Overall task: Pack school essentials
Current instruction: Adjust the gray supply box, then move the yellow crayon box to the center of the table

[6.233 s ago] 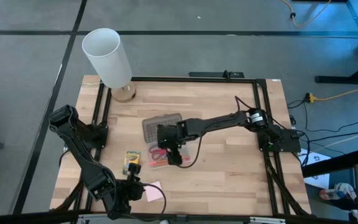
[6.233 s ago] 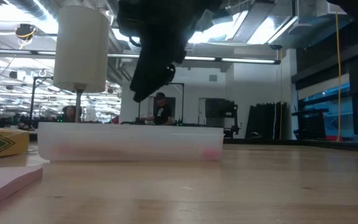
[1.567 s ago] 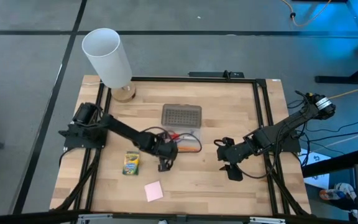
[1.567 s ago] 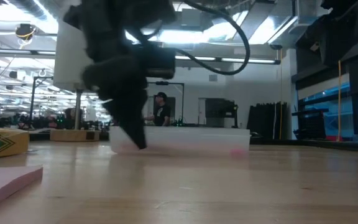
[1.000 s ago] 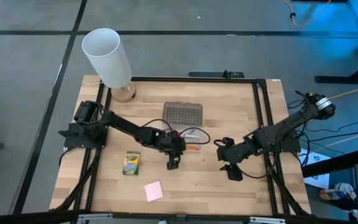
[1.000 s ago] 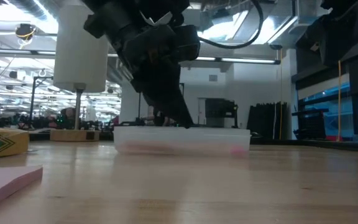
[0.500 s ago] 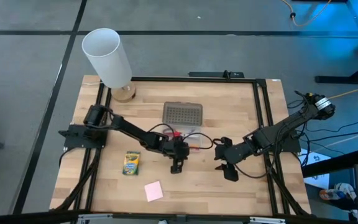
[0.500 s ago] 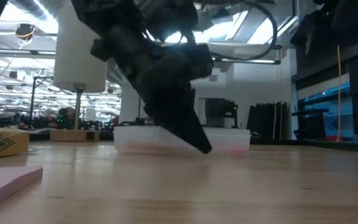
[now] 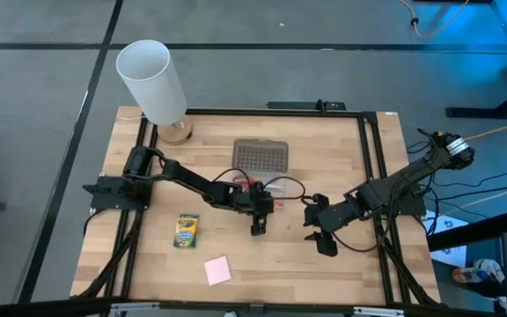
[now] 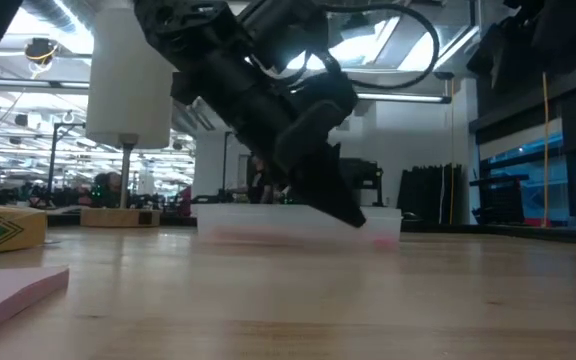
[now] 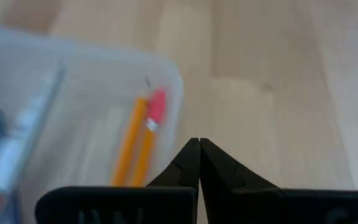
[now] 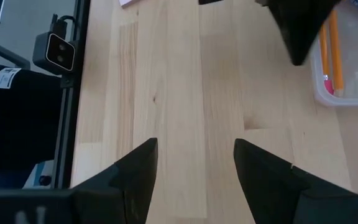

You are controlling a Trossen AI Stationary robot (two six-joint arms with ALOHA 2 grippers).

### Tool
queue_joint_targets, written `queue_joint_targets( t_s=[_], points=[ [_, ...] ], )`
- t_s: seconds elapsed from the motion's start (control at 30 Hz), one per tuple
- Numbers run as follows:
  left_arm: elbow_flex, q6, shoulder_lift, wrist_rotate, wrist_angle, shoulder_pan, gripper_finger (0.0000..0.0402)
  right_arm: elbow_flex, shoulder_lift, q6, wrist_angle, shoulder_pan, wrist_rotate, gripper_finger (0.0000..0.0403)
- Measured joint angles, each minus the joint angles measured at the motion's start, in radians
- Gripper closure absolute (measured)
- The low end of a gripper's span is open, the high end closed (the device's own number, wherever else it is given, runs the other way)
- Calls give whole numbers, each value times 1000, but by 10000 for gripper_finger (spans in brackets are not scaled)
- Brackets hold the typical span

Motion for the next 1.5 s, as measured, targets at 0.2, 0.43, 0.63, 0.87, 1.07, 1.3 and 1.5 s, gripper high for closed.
queue_joint_targets(
  t_s=[0.2, 0.43, 0.63, 0.87, 1.07, 1.3, 1.5],
  points=[
    [22, 16, 0, -28, 0, 21, 401, 0, 0, 23, 3, 0, -1, 190],
    [27, 33, -11, -22, 22, 10, 401, 0, 0, 27, 9, 0, -1, 190],
    [28, 32, -154, 65, -88, -101, 401, 0, 0, 52, 10, 0, -3, 190],
    [28, -67, -413, -101, -576, -306, 401, -2, 42, 74, 197, -1, 92, 190],
    [-12, -557, -594, -294, -1037, -505, 401, -2, 139, 45, 324, -2, 96, 190],
    [-197, -1050, -567, -64, -1137, -648, 401, -2, 220, 53, 335, -27, 121, 190],
    [-246, -1258, -561, 63, -1216, -742, 401, -2, 240, 55, 338, -28, 87, 190]
  ],
)
